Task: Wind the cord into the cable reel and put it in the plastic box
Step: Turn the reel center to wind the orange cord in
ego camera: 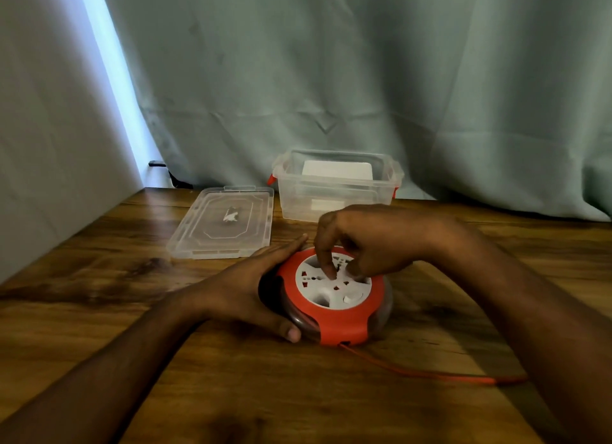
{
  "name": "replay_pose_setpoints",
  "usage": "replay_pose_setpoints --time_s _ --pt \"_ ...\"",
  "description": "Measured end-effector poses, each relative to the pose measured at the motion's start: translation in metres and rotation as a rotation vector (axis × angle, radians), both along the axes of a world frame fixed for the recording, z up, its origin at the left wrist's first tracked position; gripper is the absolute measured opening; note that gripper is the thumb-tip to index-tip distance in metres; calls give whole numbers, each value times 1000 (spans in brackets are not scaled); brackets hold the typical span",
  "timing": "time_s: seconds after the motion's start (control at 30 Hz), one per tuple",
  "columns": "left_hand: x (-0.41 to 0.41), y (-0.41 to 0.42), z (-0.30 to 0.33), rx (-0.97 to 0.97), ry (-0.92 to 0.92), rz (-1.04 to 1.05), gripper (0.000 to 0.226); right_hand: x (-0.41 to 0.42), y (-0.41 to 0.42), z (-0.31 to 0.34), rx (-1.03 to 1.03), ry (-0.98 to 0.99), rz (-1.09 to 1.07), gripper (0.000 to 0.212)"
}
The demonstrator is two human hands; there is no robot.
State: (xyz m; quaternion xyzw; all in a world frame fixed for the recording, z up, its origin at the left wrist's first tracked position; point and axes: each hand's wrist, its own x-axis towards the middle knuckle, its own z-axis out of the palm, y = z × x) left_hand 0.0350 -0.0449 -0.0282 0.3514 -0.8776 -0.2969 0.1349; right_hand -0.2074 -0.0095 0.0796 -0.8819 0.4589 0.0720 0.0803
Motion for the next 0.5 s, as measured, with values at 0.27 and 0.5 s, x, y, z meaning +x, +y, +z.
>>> replay_pose_setpoints --time_s 0.27,0.5 --pt "0 -1 -1 -5 9 -12 131 3 2 -2 199 -54 34 51" --pt "-1 -1 1 2 -13 -10 129 3 1 -6 220 -68 35 58"
